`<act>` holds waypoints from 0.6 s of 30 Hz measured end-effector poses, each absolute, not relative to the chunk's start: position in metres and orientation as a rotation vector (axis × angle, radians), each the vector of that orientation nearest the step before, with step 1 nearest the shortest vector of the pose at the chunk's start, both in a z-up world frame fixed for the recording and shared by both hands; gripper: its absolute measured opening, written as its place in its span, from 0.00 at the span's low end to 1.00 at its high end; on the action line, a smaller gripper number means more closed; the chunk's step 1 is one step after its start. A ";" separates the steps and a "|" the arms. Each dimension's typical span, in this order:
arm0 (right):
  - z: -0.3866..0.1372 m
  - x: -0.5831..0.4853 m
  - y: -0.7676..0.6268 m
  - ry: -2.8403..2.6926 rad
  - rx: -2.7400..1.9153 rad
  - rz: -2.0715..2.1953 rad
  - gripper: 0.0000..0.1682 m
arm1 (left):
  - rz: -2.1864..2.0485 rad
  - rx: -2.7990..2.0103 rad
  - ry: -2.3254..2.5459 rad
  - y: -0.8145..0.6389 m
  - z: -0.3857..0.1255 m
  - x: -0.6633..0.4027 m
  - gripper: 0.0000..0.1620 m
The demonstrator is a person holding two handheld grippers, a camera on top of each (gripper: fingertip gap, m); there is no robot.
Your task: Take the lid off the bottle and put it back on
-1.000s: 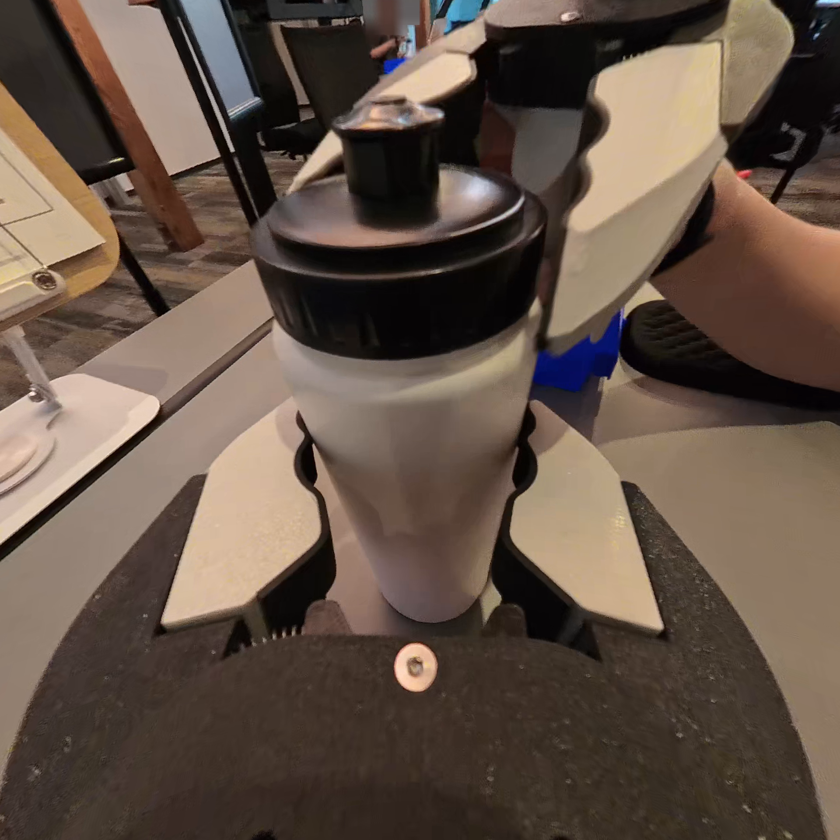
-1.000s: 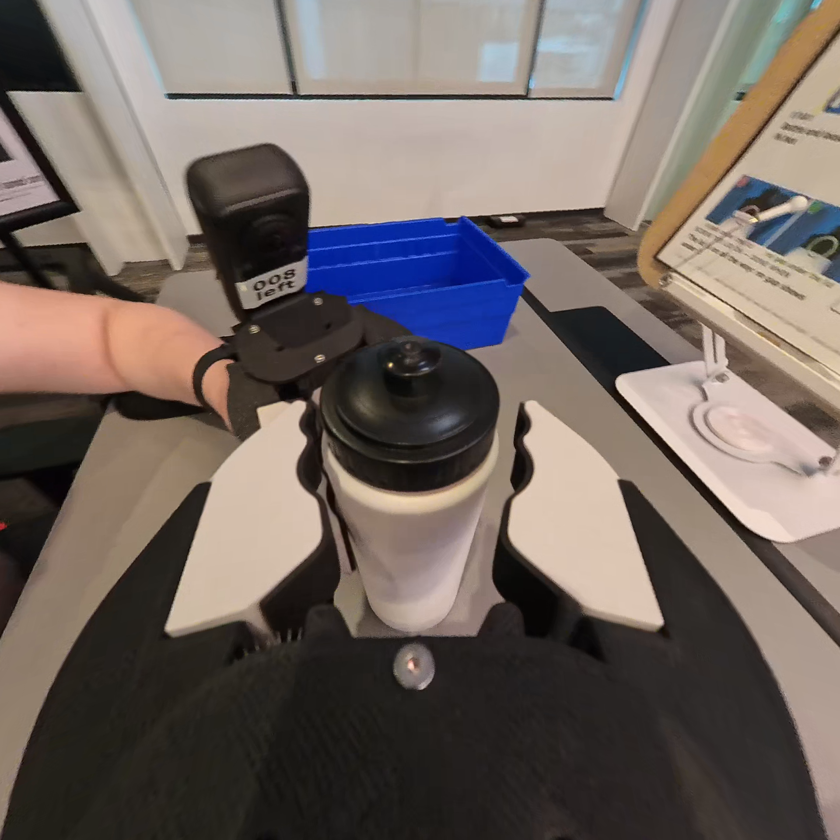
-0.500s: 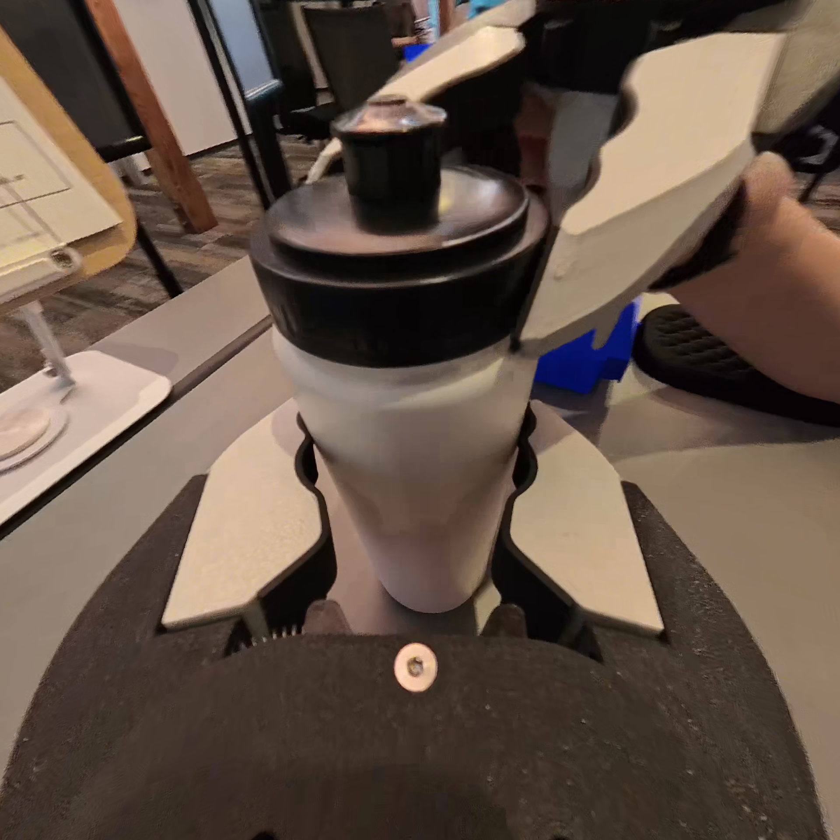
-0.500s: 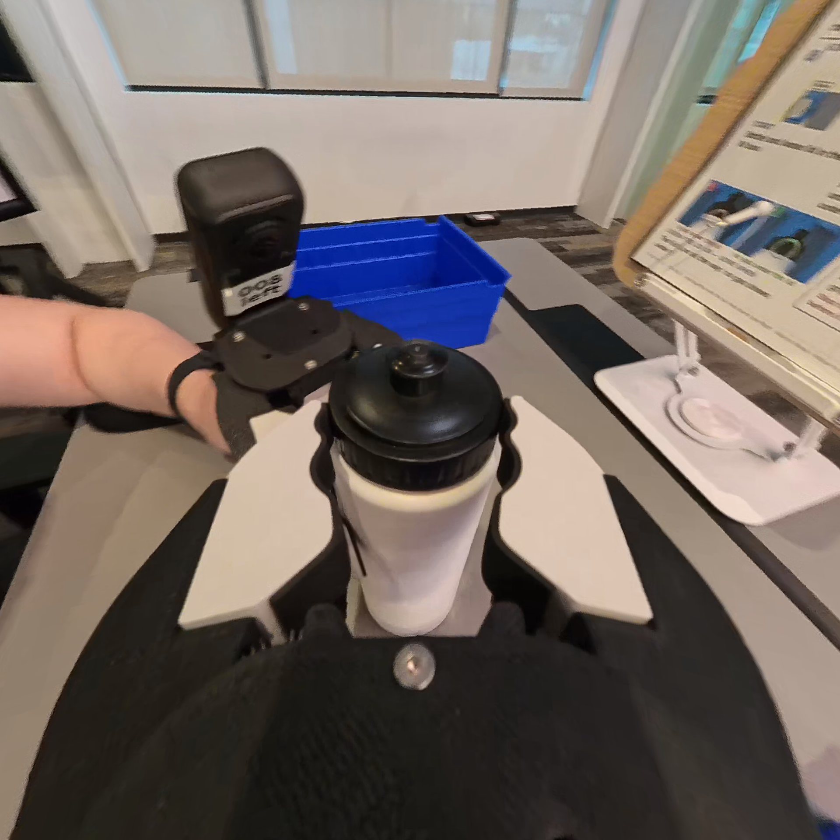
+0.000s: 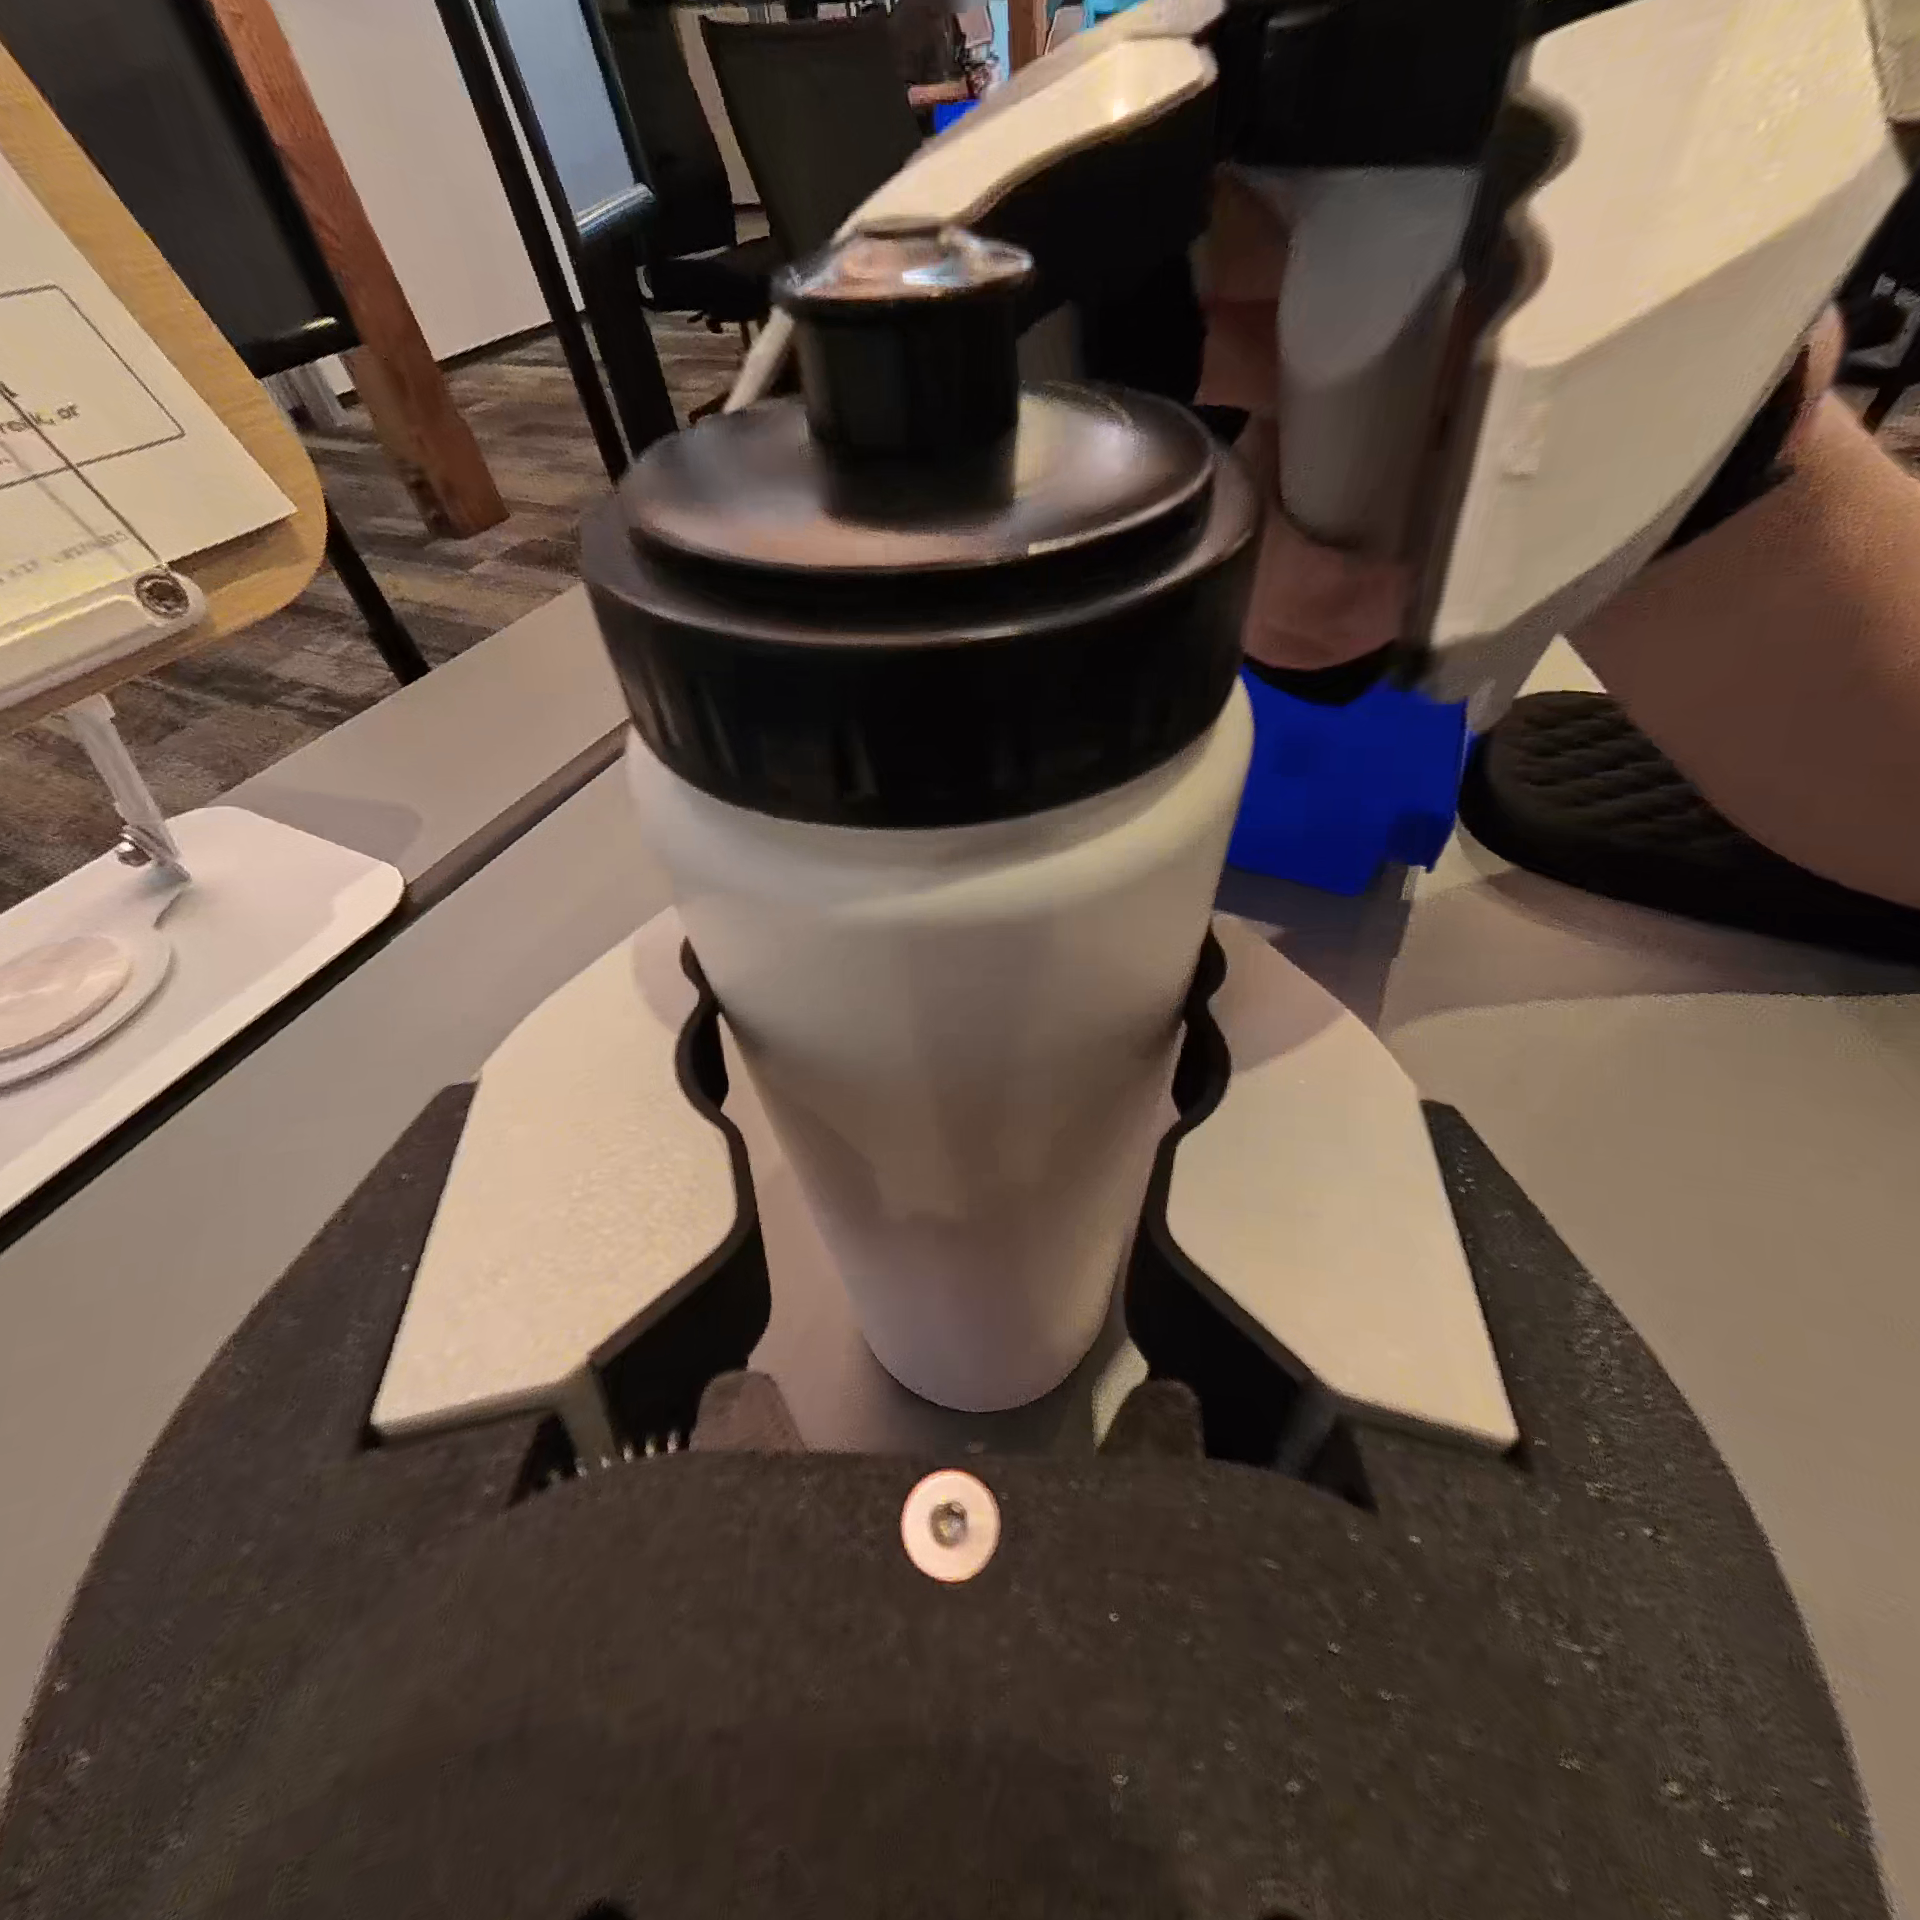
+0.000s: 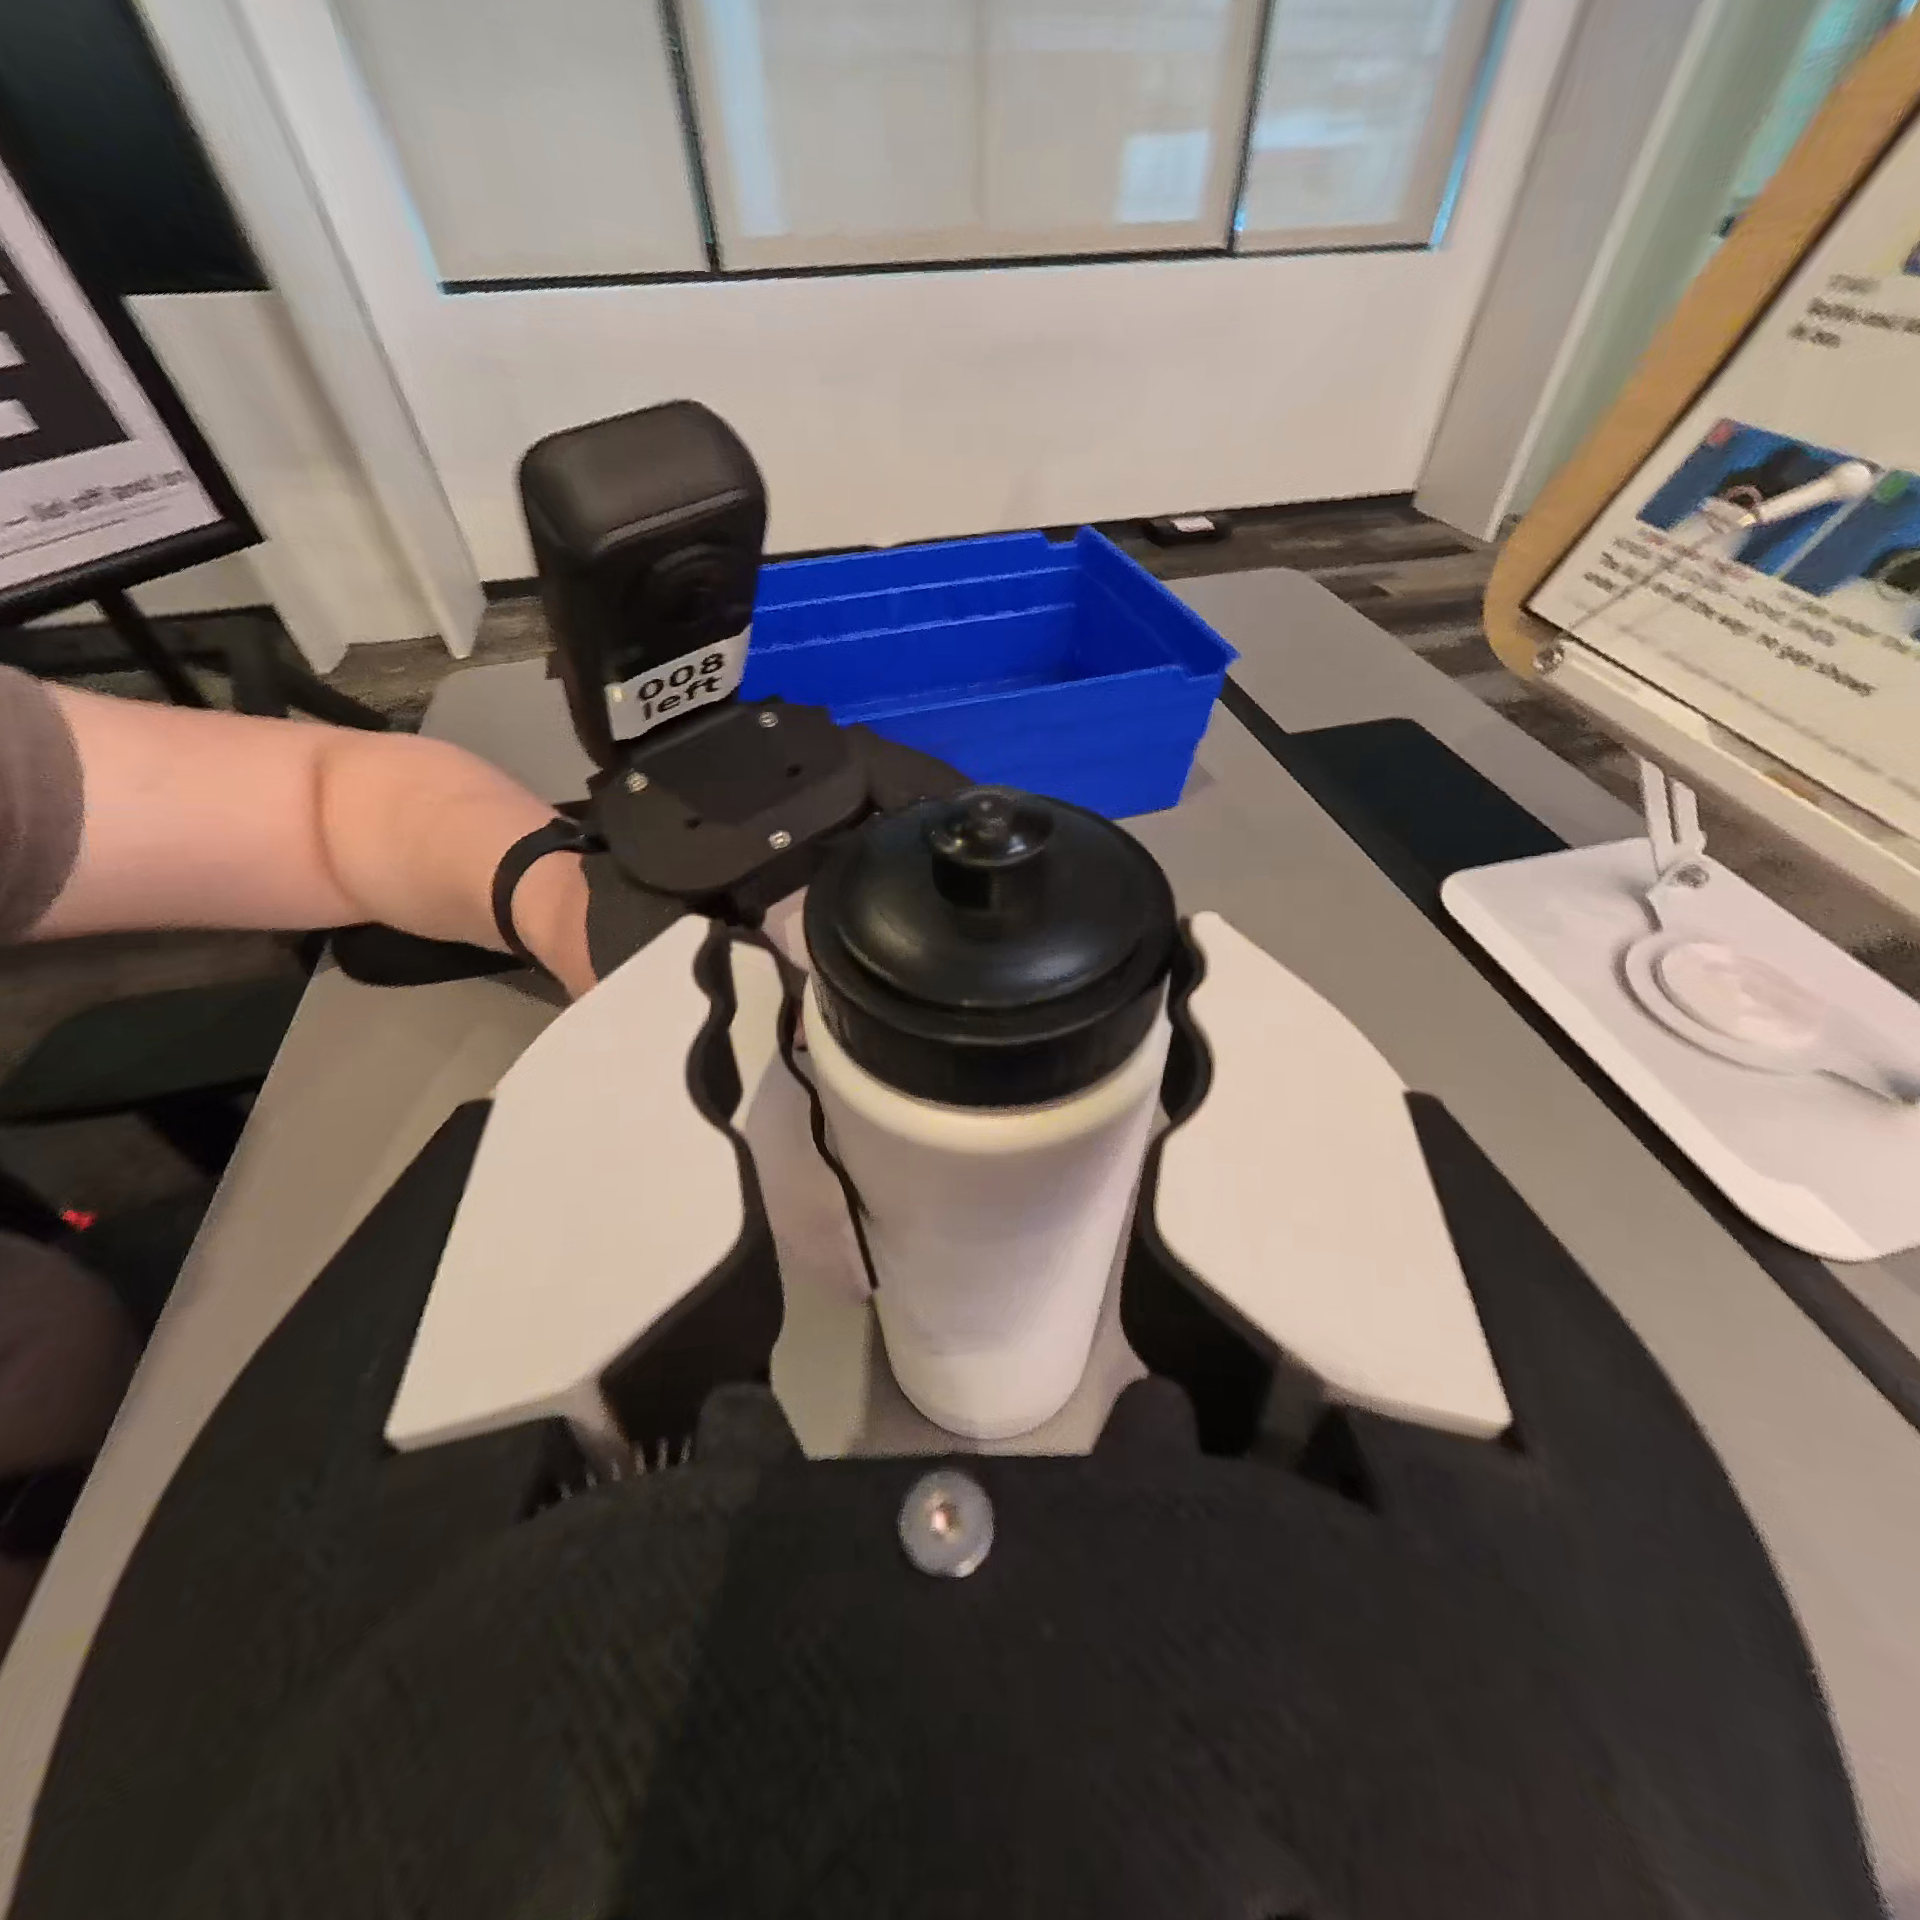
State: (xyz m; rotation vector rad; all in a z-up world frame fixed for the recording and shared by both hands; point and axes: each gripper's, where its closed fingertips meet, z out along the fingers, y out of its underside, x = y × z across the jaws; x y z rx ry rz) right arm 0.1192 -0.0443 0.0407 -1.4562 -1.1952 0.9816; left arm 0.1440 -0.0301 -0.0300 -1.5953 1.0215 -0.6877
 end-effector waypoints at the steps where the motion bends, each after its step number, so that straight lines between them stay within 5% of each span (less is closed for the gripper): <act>1: 0.040 0.122 -0.045 -1.215 -1.437 0.980 0.47 | -0.694 -1.594 1.024 -0.030 -0.030 0.144 0.53; 18: 0.038 0.111 -0.030 -0.879 -1.572 0.656 0.41 | -0.546 -1.700 0.879 -0.020 -0.031 0.131 0.53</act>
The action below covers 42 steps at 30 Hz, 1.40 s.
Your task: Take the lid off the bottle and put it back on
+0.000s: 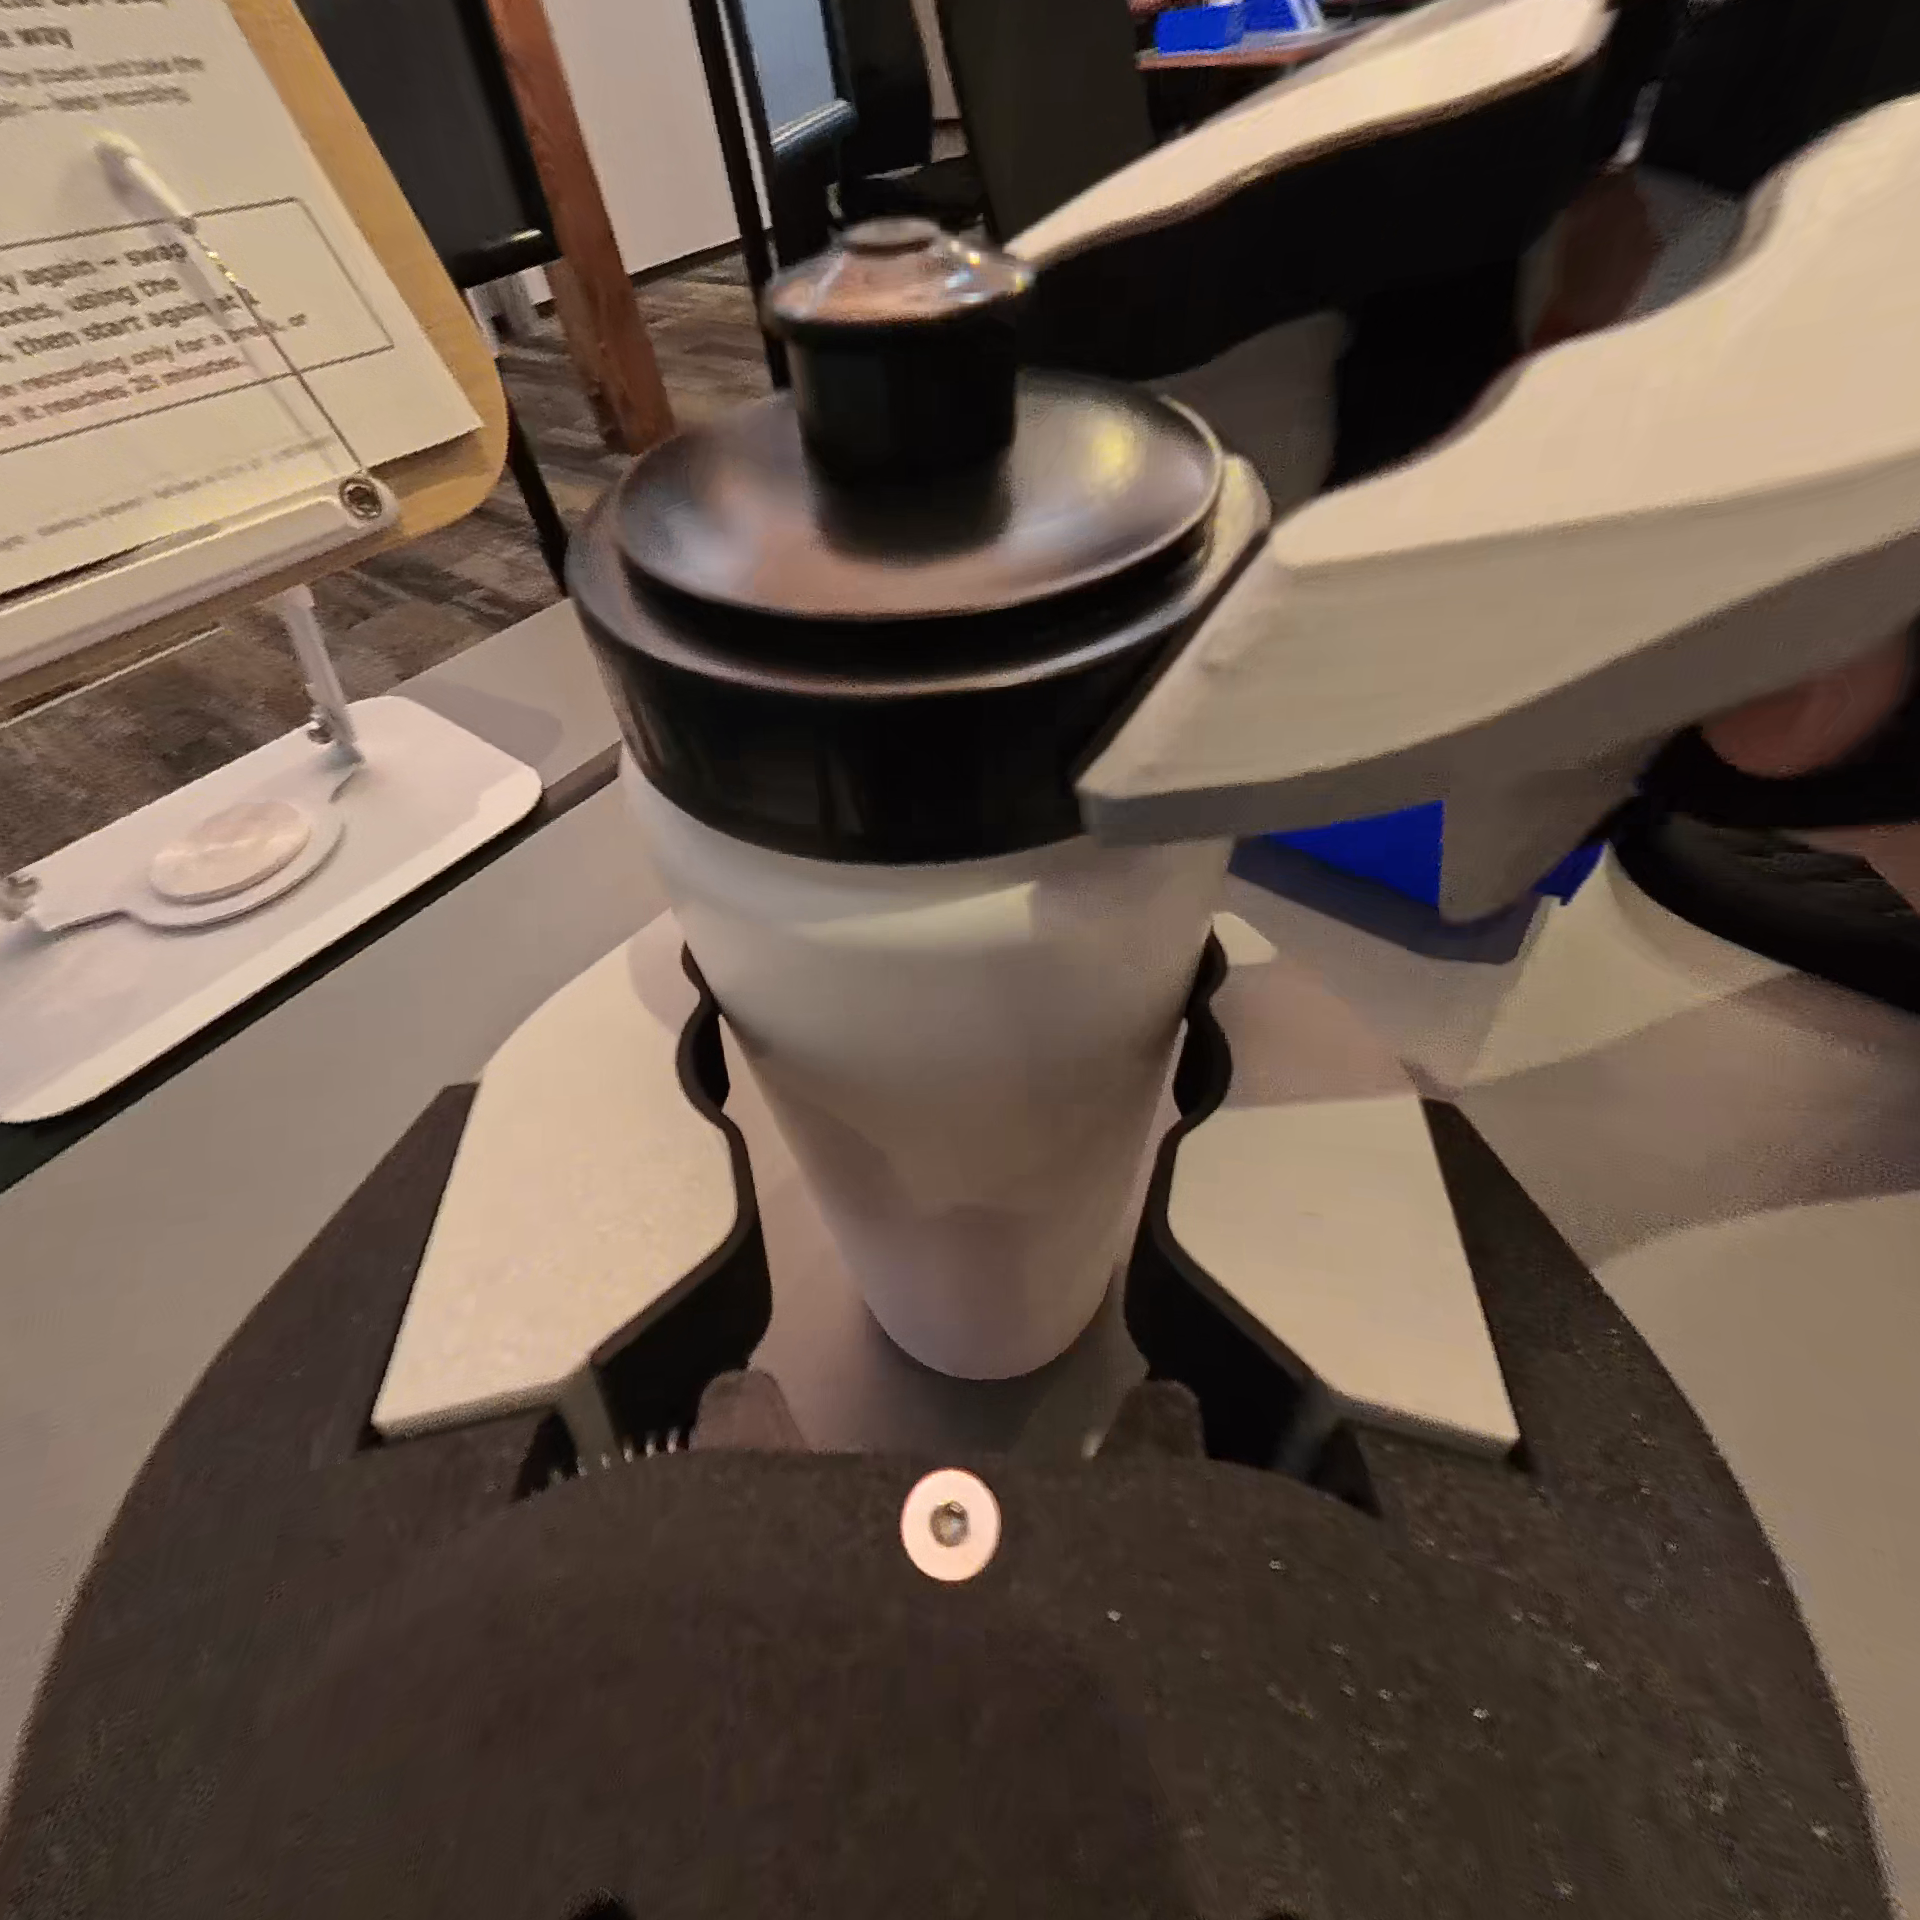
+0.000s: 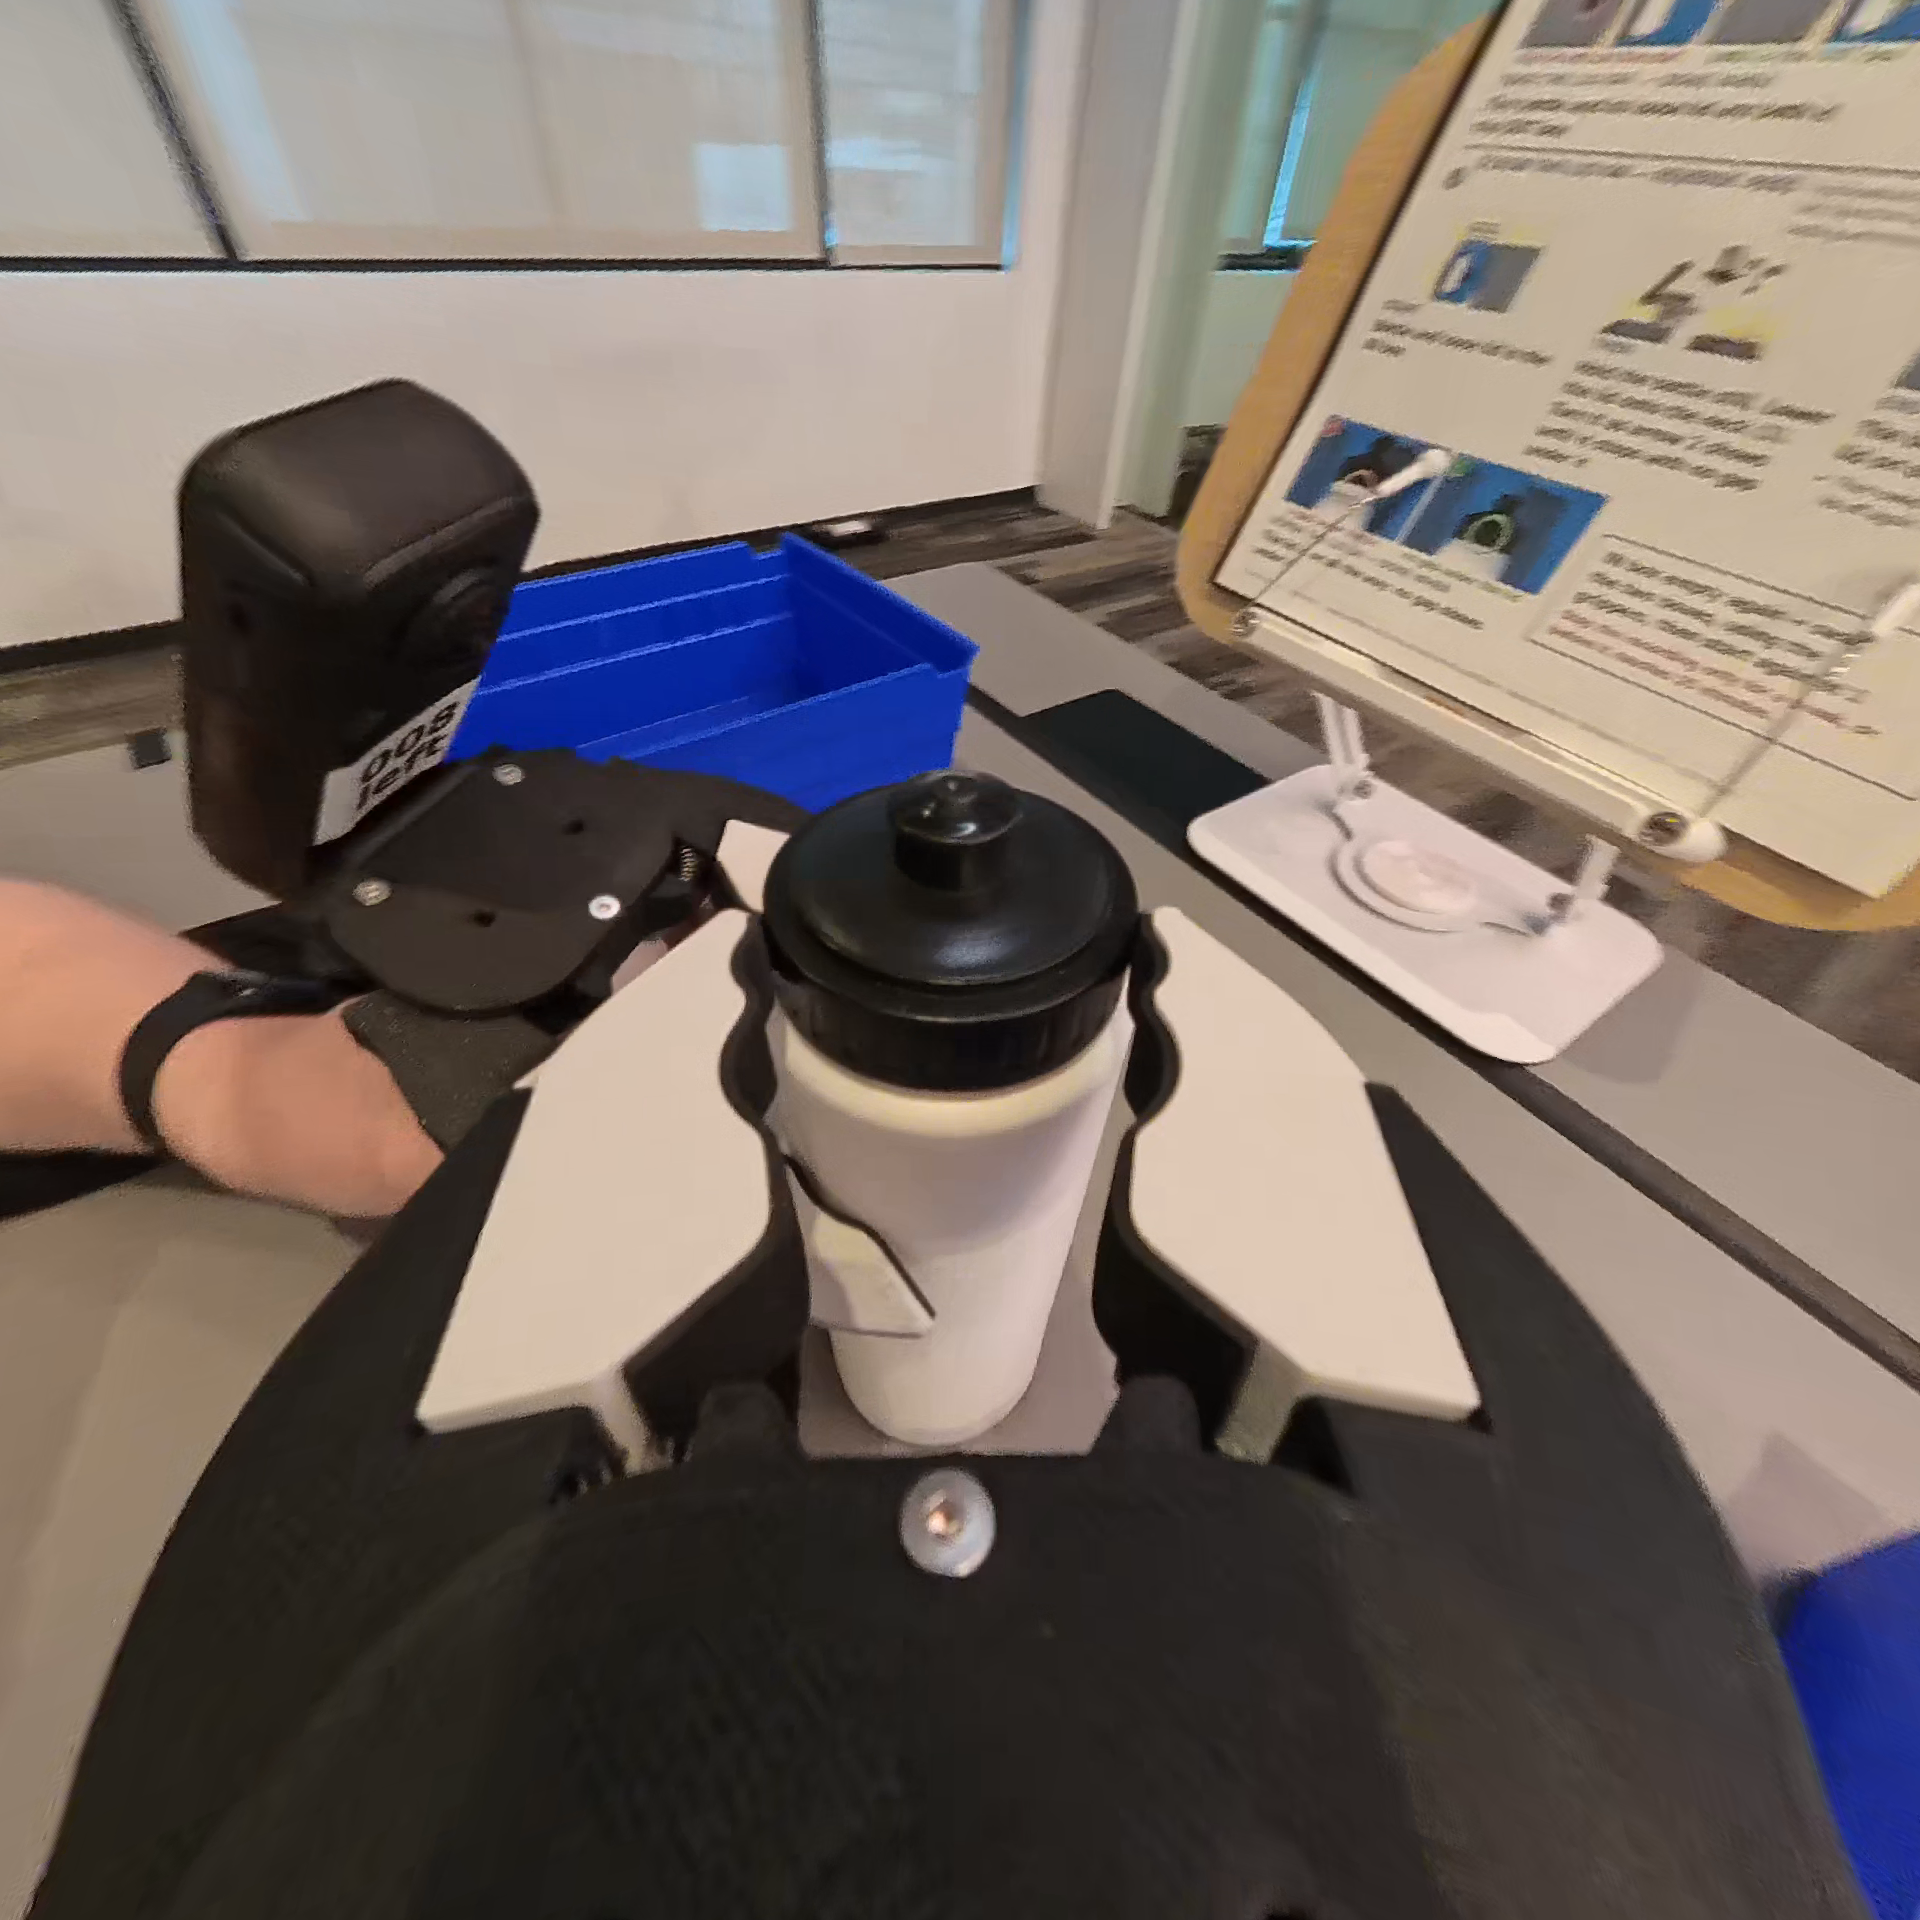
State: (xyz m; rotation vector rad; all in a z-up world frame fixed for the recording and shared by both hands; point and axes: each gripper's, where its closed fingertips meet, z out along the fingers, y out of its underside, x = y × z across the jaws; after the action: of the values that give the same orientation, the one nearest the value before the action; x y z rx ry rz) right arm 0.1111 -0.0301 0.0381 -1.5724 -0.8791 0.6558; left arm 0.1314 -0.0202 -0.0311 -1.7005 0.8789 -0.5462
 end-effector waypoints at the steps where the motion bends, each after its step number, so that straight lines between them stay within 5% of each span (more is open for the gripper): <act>1: 0.038 0.111 -0.031 -0.867 -1.564 0.637 0.40 | -0.536 -1.706 0.874 -0.021 -0.031 0.131 0.53; 6: 0.038 0.111 -0.031 -0.933 -1.555 0.725 0.40 | -0.601 -1.624 0.930 -0.021 -0.030 0.135 0.55; 10: 0.037 0.104 -0.051 -1.157 -1.468 0.932 0.40 | -0.869 -1.475 0.971 -0.034 -0.017 0.147 0.69; 15: 0.038 0.111 -0.062 -1.287 -1.409 1.013 0.40 | -1.135 -1.448 1.129 -0.060 -0.023 0.159 0.65; 31: 0.042 0.102 -0.043 -0.840 -1.536 0.672 0.41 | -0.765 -1.657 0.887 -0.028 -0.030 0.144 0.63; 42: 0.061 0.110 -0.058 -1.105 -1.335 1.038 0.45 | -0.960 -1.528 1.084 -0.045 -0.029 0.154 0.63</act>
State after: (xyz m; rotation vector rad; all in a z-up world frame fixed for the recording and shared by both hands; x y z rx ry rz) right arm 0.1101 -0.0583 0.0605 -1.3347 -1.1046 1.0384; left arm 0.1543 -0.0450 -0.0285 -1.5282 1.0842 -0.9595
